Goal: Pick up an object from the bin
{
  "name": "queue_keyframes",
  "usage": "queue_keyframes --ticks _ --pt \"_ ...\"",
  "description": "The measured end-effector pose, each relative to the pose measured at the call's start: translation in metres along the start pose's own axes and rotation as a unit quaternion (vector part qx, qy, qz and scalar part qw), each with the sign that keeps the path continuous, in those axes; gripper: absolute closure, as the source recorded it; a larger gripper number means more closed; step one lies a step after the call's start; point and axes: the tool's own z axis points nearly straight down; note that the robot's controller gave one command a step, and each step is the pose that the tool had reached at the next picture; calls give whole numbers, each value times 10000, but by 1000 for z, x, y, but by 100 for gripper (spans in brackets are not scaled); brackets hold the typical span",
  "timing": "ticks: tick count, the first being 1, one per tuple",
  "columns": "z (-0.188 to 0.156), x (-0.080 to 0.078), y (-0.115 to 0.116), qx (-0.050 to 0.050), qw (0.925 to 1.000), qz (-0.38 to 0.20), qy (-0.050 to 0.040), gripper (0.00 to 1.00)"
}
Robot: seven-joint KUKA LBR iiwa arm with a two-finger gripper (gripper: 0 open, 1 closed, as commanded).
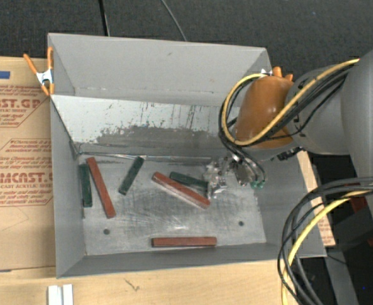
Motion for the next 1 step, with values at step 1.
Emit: queue_keyframes --ticks 1 --pt "-123 6 -11 0 9999 140 -31 100"
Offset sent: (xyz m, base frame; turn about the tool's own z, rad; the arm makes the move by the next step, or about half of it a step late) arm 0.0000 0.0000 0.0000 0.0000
